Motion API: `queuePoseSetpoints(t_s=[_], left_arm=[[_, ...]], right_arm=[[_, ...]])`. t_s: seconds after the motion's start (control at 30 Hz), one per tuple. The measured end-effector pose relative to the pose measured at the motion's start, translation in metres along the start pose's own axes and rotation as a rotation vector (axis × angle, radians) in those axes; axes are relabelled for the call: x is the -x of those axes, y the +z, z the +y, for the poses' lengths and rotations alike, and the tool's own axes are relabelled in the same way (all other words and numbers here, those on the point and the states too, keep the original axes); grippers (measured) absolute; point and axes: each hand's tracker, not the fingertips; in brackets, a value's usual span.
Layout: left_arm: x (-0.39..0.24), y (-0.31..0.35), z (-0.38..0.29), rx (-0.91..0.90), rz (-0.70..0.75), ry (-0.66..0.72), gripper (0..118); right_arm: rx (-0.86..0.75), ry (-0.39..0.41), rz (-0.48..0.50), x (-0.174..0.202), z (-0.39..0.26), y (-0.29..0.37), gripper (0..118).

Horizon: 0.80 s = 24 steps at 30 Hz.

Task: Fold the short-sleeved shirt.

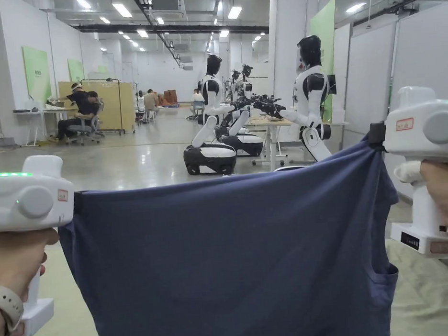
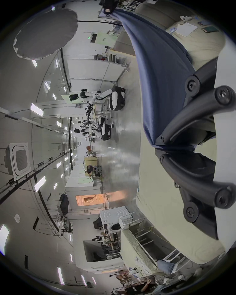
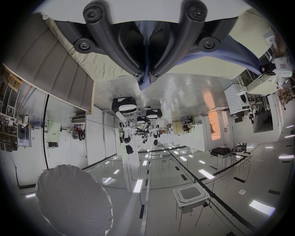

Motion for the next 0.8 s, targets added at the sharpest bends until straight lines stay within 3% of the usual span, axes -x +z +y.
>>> queuePoseSetpoints(t_s=[0.1,0.27,0.43,0.57,0.67,0.8], left_arm=[[-0.001,0.016,-0.011,0.003,-0.012,-0.021,6],[0.003,0.072,-0.039,0.030,-0.053,-0.016,6],[0.005,0.149,-0.092,0.101,-0.109,-0.116,6],[0.007,0.199,-0.169,0.229,-0.123,-0.168,6],[0.009,0.224,-0.238,0.332,-0.140,-0.198,6],[0.020,0.233,-0.334,0.492,-0.190,-0.156,6]], right_arm=[[0.018,0.039,-0.012,-0.002,-0.007,0.016,6],[0.059,0.031,0.004,-0.012,-0.028,0.073,6],[0.150,0.066,0.017,-0.025,-0.082,0.148,6],[0.218,0.074,0.045,-0.039,-0.155,0.203,6],[0.320,0.128,0.061,-0.044,-0.227,0.235,6],[0.485,0.124,0.088,-0.053,-0.337,0.262,6]])
